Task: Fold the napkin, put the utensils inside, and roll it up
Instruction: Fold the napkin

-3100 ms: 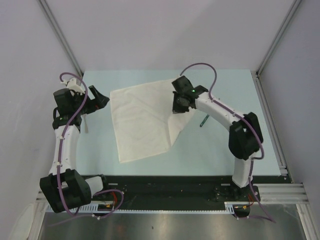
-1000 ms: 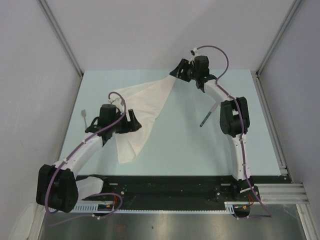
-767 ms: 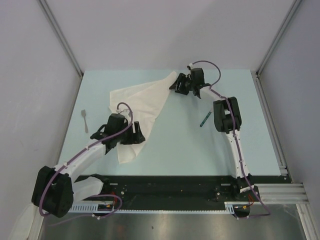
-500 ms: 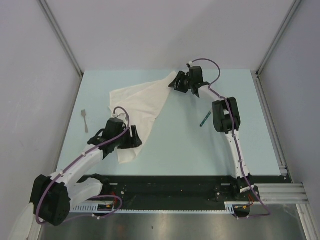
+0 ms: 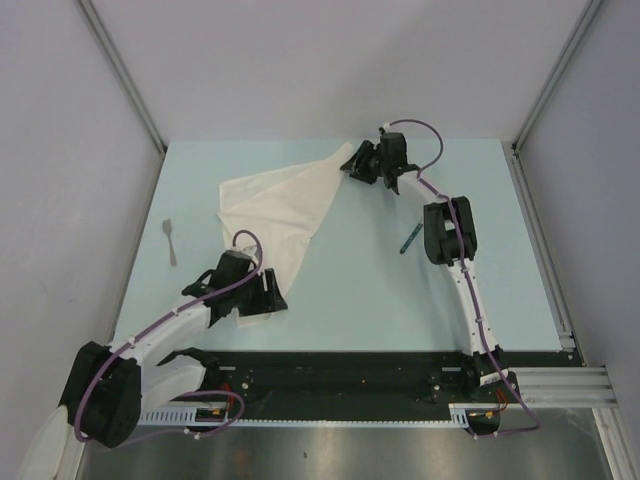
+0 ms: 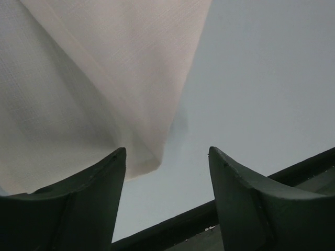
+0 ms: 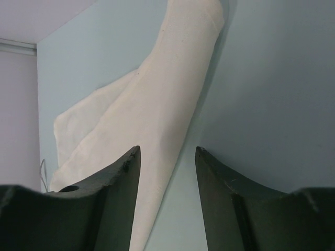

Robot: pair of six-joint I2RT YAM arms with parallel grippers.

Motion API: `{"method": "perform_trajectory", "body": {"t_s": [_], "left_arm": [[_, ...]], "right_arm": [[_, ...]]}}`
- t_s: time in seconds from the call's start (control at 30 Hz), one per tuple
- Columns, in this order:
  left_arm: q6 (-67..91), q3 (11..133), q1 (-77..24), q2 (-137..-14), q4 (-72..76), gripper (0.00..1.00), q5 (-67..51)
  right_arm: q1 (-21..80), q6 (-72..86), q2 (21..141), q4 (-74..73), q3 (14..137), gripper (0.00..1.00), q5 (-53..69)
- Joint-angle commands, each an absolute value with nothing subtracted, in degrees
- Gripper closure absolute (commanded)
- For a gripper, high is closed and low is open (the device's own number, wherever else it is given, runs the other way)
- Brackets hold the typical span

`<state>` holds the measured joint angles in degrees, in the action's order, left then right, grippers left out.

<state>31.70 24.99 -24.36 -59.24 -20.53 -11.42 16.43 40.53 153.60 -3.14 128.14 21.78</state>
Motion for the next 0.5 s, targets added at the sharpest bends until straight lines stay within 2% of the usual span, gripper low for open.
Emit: {"method": "perform_trajectory", "body": {"t_s": [0.0,0.07,0.13,0.27,0.33,0.37,0.43,0.47], "left_arm": [[33.13,24.0,-24.87,-60.64,-16.88,0.39,-12.75],[33.13,23.56,-24.79,-61.35,-16.79,0.47,-12.31],[33.22,23.29,-24.87,-61.79,-17.05,0.51,-12.13],[33.4,22.94,-24.87,-60.83,-18.1,0.69,-11.34],[33.66,22.76,-24.87,-60.3,-18.37,0.75,-11.16],[33.84,22.68,-24.87,-60.03,-18.46,0.81,-11.16],[33.93,22.76,-24.87,-59.86,-18.81,0.84,-11.16],[34.1,22.59,-24.87,-59.85,-18.9,0.9,-11.16]], "right_arm": [[16.17,43.06,158.02,-5.36,130.87,0.52,21.62],[16.08,44.12,159.08,-4.13,131.22,0.57,22.5],[16.17,45.78,160.57,-3.95,132.53,0.58,23.2],[15.91,48.33,162.59,-2.29,133.94,0.62,24.52],[15.91,49.56,162.95,-1.06,134.12,0.65,24.78],[15.82,49.92,163.3,-0.62,134.03,0.7,24.96],[15.82,50.71,163.48,1.21,134.03,0.81,24.96],[15.73,51.23,163.56,1.58,134.03,0.92,24.87]]}}
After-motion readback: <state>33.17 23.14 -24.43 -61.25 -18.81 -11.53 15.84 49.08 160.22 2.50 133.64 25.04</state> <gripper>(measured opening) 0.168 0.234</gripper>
